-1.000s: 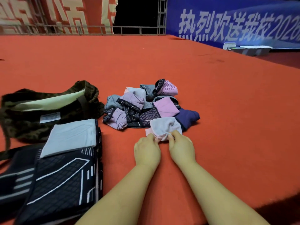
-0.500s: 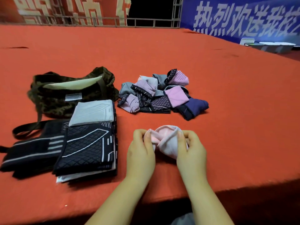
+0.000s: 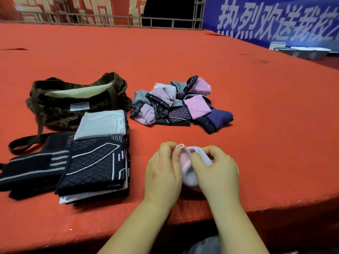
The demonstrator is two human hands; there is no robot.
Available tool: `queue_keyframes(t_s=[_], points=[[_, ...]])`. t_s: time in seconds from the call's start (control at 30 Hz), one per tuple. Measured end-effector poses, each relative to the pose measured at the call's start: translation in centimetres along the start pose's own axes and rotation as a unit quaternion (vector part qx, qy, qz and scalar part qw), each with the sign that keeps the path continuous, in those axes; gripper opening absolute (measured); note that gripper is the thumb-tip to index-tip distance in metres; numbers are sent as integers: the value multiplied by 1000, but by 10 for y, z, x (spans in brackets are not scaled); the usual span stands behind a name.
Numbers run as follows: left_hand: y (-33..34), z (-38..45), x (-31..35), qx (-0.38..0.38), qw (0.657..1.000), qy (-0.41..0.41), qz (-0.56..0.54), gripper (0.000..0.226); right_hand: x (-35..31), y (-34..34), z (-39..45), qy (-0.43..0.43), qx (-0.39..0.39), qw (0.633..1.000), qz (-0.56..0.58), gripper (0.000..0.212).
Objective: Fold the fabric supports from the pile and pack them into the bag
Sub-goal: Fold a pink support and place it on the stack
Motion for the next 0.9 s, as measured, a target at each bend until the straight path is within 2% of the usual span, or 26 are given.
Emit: queue_keyframes(t_s=[0.13,0.2,0.33,0.43,0.53,0.7,0.77,0.9], points=[[-2,-1,-3,-13,1000,13,4,7,2,-1,4,14,-41,999,-6,14],[-2,-1,-3,-17,999,31,17,7,4,-1,6,20,-66,998,14,23],[-3,1,-5,-8,999,34,22,6,12,0,11,81,-118,987,77,7],[-2,1,-5,-12,999,24,19,7,18,2,11,92,-121,983,103,18],[-3,1,-7,-5,1000,-13,-16,9,24,1,14,79,-101,987,94,23],[-10,7,-20,46,975,-160,-147,16,46,-15,22,77,-33,993,89,25],[-8,9,-21,49,966,-175,-183,15,57,-20,23,92,-16,991,94,27],[-9,13,-12,82,970,-167,-156,16,71,-32,26,103,33,988,112,24]])
Point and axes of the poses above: each hand's wrist, its own z-axis towards the middle knuckle, its own y-axis out of the palm, x = y × z, the point moved 2 cm from there along z, towards the middle knuckle, and after that the axes turned 12 degrees about -x, right-handed, at the moved point
